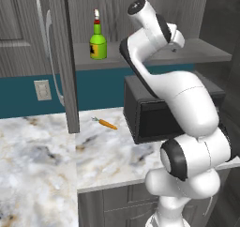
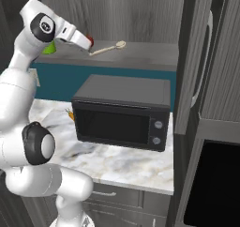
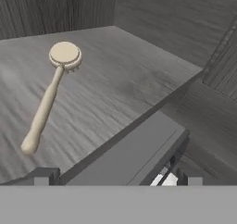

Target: Pick the spray and dish brush from the cabinet and place them on the counter.

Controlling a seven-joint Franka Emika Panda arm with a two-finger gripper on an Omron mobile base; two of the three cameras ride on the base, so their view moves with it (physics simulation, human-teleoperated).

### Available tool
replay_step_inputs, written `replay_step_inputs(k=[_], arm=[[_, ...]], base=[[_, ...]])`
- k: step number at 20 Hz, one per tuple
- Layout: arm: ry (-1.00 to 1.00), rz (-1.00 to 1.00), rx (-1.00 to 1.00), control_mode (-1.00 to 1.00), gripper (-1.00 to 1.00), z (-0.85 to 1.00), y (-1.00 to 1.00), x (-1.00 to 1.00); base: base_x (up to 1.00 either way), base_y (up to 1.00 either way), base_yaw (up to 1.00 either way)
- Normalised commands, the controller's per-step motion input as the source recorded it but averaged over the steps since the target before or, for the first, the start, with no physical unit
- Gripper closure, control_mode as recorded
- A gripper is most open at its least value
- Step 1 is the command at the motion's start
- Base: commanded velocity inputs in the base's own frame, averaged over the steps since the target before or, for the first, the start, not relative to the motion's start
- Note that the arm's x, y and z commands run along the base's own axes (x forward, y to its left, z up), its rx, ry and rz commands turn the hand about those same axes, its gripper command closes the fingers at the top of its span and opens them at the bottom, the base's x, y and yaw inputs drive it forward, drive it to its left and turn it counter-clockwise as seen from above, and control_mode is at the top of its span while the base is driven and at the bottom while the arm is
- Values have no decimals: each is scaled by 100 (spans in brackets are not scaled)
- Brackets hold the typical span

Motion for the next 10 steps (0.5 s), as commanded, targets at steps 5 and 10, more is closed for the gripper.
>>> replay_step_inputs(k=[5,10], arm=[[-2,0,2,-100,-100,0,-8,27],[-11,0,1,-100,-100,-15,0,16]], base=[[0,0,0],[0,0,0]])
